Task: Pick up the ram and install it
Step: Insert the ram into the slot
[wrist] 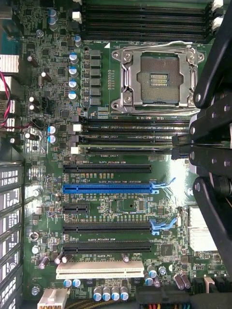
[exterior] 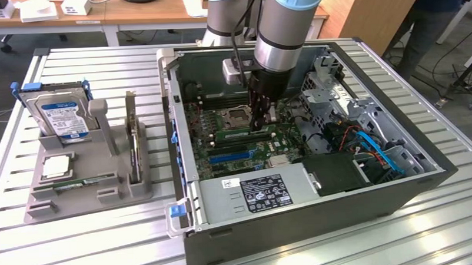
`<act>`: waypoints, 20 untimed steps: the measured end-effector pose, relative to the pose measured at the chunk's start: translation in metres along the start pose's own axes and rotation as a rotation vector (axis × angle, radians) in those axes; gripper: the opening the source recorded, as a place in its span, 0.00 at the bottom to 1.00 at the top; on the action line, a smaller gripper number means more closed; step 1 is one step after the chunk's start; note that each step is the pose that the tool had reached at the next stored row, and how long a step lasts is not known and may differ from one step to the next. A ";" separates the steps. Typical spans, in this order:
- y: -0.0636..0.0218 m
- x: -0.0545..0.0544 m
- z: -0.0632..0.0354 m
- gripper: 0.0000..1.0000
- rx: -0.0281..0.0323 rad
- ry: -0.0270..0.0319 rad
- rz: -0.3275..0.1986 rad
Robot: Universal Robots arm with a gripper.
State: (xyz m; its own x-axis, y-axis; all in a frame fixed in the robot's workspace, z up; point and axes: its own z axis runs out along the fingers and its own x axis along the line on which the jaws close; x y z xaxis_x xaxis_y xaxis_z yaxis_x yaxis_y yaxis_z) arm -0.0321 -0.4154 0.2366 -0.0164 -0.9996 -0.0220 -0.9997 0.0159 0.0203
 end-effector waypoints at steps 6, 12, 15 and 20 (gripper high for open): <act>-0.0001 0.001 0.0001 0.11 0.0001 -0.0004 0.000; 0.0000 0.001 0.0007 0.11 0.0001 -0.0005 0.000; -0.0001 0.001 0.0010 0.11 -0.0001 -0.0002 0.000; -0.0001 0.001 0.0023 0.11 0.0000 -0.0003 0.000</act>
State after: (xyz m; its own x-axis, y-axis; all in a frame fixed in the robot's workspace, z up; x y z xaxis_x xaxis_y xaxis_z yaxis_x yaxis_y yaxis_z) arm -0.0321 -0.4166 0.2343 -0.0164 -0.9996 -0.0223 -0.9997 0.0159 0.0203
